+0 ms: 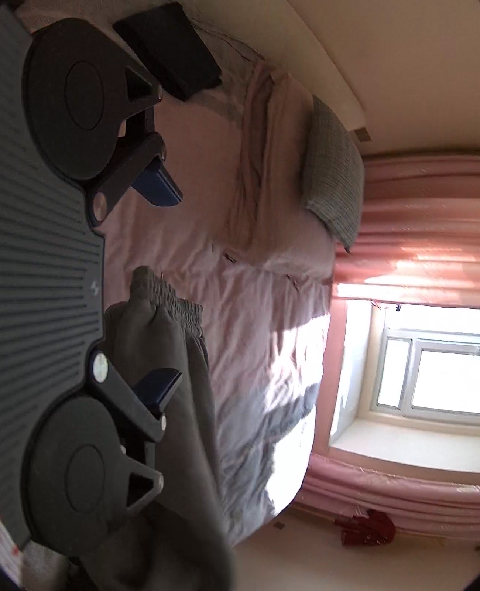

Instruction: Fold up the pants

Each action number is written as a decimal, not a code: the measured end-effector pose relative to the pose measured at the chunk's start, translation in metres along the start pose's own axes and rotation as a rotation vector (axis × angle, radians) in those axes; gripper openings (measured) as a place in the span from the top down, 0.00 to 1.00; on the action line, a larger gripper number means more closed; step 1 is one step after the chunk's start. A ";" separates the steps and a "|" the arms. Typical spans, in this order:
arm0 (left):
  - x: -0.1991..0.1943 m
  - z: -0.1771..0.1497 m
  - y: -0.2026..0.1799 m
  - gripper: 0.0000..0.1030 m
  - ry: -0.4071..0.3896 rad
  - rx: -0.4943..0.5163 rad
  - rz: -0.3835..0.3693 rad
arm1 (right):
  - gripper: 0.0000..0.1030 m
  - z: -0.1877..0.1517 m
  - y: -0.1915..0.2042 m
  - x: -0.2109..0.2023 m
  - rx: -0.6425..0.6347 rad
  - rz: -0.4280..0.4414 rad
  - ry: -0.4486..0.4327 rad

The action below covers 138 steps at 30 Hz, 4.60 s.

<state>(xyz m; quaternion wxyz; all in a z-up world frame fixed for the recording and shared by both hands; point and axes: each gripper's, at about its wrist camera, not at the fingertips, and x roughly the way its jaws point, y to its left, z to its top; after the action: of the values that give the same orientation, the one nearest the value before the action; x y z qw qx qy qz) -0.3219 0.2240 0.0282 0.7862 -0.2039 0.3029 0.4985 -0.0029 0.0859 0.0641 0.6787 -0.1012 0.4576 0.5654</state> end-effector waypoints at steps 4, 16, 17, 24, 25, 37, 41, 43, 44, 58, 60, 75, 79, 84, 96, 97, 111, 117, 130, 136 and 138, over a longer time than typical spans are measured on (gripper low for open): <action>-0.003 -0.051 0.029 0.10 0.134 -0.003 0.070 | 0.65 -0.099 0.004 0.051 -0.097 -0.107 0.236; -0.035 -0.164 0.001 0.10 0.343 -0.050 0.084 | 0.56 -0.176 0.040 0.033 -0.449 -0.073 0.224; -0.039 -0.171 -0.003 0.10 0.350 -0.055 0.087 | 0.56 -0.179 0.039 0.031 -0.458 -0.063 0.232; -0.058 -0.198 -0.033 0.10 0.353 -0.056 0.098 | 0.55 -0.208 0.029 0.021 -0.500 -0.027 0.247; -0.060 -0.199 -0.036 0.10 0.355 -0.060 0.096 | 0.55 -0.209 0.028 0.020 -0.503 -0.027 0.247; -0.037 -0.191 -0.036 0.10 0.362 -0.046 0.071 | 0.55 -0.193 0.035 0.040 -0.515 -0.028 0.233; -0.012 -0.191 -0.018 0.11 0.398 -0.056 0.065 | 0.55 -0.189 0.042 0.062 -0.523 -0.018 0.246; 0.001 -0.194 -0.007 0.12 0.405 -0.065 0.063 | 0.55 -0.188 0.046 0.074 -0.547 -0.026 0.226; 0.007 -0.196 -0.002 0.12 0.410 -0.069 0.066 | 0.55 -0.188 0.048 0.083 -0.563 -0.032 0.212; 0.093 -0.256 0.082 0.15 0.488 -0.214 0.220 | 0.70 -0.179 0.012 0.229 -0.510 -0.060 0.180; 0.101 -0.262 0.082 0.17 0.492 -0.225 0.238 | 0.94 -0.172 0.004 0.232 -0.458 0.019 0.122; 0.134 -0.301 0.014 0.22 0.482 -0.185 0.106 | 0.58 -0.240 -0.249 0.112 0.400 -0.493 0.364; 0.134 -0.305 0.002 0.21 0.441 -0.189 0.041 | 0.33 -0.206 -0.177 0.109 -0.117 -0.390 0.210; 0.131 -0.304 0.020 0.19 0.382 -0.421 0.021 | 0.31 -0.170 -0.087 0.165 -0.393 -0.058 0.068; 0.141 -0.315 0.036 0.19 0.349 -0.627 0.027 | 0.95 -0.162 -0.102 0.218 -0.454 0.006 0.009; 0.141 -0.315 0.037 0.18 0.345 -0.659 0.015 | 0.96 -0.156 -0.116 0.206 -0.413 -0.051 -0.033; 0.216 -0.320 0.007 0.73 0.433 -0.869 -0.186 | 1.00 -0.198 -0.331 0.084 0.478 -0.376 0.013; 0.203 -0.256 -0.006 0.90 0.317 -0.715 -0.116 | 1.00 -0.171 -0.311 0.076 0.415 -0.200 -0.125; 0.161 -0.042 0.061 0.60 -0.059 -0.394 0.170 | 0.92 -0.165 -0.262 0.036 0.547 0.084 -0.273; 0.184 -0.127 0.111 0.43 0.183 -0.430 0.255 | 0.24 -0.216 -0.290 0.068 0.719 -0.061 0.049; 0.187 -0.164 0.127 0.35 0.266 -0.487 0.246 | 0.22 -0.205 -0.307 0.079 0.756 -0.023 0.012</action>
<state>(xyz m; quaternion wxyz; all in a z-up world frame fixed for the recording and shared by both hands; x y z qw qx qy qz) -0.4226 0.2986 -0.2218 0.6013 -0.4118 0.2971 0.6170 0.1521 -0.0996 -0.2258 0.6717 0.1480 0.6366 0.3487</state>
